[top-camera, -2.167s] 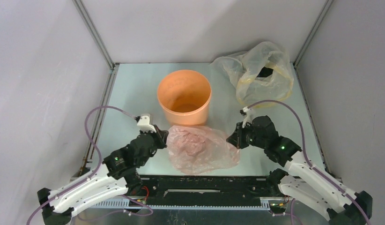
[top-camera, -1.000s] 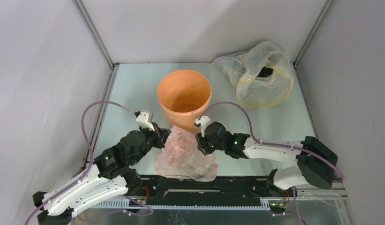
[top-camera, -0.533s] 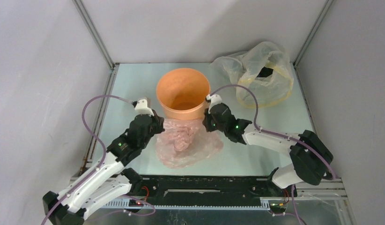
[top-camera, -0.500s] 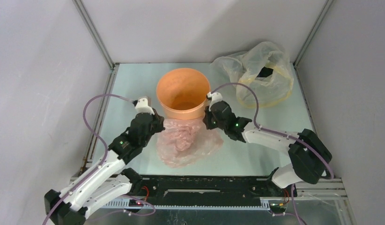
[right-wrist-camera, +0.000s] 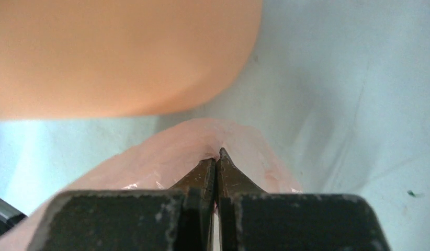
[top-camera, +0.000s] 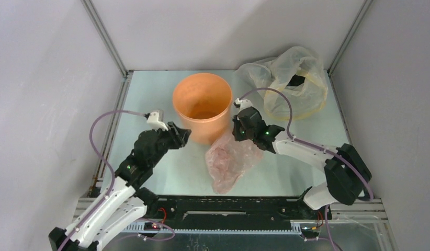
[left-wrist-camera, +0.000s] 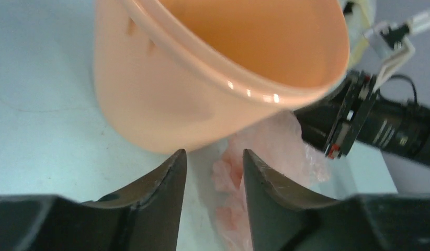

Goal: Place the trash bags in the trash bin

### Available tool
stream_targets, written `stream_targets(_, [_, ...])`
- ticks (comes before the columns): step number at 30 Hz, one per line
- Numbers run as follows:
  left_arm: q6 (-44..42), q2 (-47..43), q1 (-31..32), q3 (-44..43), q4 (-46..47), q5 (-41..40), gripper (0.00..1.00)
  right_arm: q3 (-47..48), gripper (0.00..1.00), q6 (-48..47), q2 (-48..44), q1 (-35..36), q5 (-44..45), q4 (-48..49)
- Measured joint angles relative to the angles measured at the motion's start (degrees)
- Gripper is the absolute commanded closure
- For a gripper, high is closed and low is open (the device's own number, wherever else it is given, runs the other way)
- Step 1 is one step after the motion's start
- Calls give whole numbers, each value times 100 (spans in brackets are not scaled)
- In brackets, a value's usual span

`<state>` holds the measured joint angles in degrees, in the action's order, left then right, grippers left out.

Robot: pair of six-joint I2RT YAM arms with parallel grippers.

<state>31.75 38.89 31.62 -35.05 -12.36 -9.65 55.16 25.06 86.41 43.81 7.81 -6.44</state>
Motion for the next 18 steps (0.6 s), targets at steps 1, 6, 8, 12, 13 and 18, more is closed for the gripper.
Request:
stream_targets(1, [87, -210, 0, 219, 83, 240, 37, -120, 100, -4, -160, 13, -4, -129])
stream_targets(6, [417, -671, 105, 1204, 511, 1246, 21, -518, 100, -20, -793, 59, -2, -518])
stream_targets(8, [483, -715, 345, 1513, 605, 1403, 20, -651, 100, -24, -1010, 81, 0, -612])
stream_targets(12, [494, -638, 944, 1810, 804, 1467, 27, -857, 100, -46, -1252, 92, 39, -737])
stream_targets(13, [505, -577, 1047, 1838, 894, 1478, 27, -887, 100, -52, -1263, 96, 57, -769])
stream_targets(18, [570, -35, 1646, 1849, 1491, 1405, 19, -953, 96, -68, -1266, 127, 133, -879])
